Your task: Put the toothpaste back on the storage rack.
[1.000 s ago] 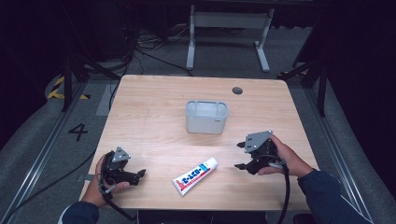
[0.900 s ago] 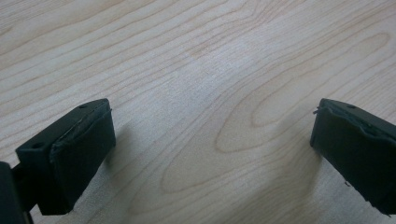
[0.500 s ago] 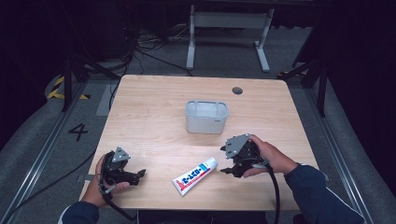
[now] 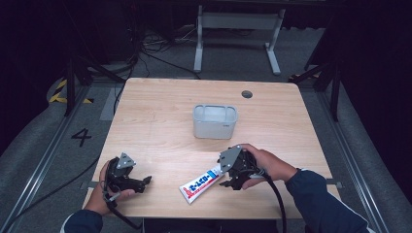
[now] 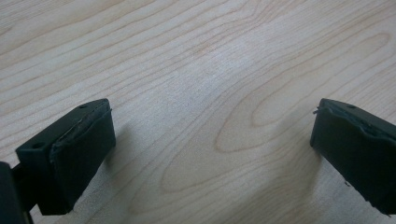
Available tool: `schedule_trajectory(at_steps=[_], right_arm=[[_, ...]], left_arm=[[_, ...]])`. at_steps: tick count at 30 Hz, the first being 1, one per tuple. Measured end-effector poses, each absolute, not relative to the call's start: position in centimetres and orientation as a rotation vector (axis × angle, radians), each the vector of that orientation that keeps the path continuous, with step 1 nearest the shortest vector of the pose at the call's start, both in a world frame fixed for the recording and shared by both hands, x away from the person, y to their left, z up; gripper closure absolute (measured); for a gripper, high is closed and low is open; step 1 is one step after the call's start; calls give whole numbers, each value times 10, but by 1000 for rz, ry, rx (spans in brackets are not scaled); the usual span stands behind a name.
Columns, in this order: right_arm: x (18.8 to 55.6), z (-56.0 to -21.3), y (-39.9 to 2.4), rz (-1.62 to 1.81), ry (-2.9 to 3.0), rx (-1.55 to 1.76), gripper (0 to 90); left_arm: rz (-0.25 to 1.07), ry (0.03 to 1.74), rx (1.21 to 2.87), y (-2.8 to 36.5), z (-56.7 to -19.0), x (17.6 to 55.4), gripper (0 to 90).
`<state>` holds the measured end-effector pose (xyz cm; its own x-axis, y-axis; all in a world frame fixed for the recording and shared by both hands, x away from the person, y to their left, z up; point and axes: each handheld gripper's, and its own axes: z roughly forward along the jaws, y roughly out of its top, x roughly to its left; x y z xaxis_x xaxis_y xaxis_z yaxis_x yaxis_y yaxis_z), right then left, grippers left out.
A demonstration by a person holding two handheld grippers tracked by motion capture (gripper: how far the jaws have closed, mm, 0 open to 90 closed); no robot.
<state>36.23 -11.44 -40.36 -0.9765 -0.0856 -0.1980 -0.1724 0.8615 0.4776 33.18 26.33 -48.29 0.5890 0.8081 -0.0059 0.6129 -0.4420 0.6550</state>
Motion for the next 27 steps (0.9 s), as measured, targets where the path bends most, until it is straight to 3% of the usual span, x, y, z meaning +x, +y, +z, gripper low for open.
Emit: schedule_trajectory(at_steps=[27], right_arm=[[350, -423, -43, 545, 2974, -495, 292]], left_arm=[[414, 1114, 2201, 264, -483, 332, 5]])
